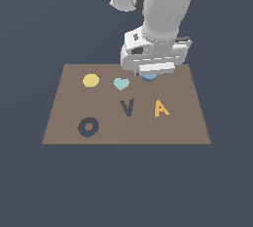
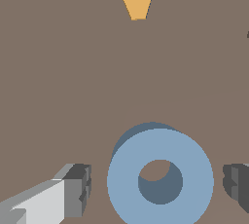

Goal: Insert a designated object into the corresponding slot on a board.

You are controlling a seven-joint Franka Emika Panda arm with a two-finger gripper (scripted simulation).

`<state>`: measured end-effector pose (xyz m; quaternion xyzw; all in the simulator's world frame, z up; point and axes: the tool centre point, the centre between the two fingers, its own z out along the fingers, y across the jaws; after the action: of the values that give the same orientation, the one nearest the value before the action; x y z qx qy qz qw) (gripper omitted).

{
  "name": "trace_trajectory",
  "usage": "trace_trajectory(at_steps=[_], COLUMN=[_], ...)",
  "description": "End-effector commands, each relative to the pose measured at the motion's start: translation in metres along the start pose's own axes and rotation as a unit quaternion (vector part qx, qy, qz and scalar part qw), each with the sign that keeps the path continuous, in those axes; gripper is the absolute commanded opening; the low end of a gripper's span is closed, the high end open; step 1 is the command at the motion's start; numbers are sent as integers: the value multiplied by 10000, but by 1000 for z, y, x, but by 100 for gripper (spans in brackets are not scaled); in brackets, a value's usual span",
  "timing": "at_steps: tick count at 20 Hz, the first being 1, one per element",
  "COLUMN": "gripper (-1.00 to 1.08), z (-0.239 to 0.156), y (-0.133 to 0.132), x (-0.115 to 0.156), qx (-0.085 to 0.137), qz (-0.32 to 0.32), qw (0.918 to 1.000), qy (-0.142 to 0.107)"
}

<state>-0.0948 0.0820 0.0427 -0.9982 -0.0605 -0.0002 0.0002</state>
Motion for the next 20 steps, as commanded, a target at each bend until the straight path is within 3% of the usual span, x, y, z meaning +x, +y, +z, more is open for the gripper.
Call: trace_trajectory(at_steps=[1, 5, 6, 20], gripper=[100, 100, -100, -100], z=[8, 13, 13, 12], y=[0, 0, 0, 1], x=[0, 0, 0, 2], qx=[0, -2, -2, -2], qz=[0, 2, 2, 46], qw=[10000, 10000, 10000, 10000], qy=[-5, -3, -3, 3])
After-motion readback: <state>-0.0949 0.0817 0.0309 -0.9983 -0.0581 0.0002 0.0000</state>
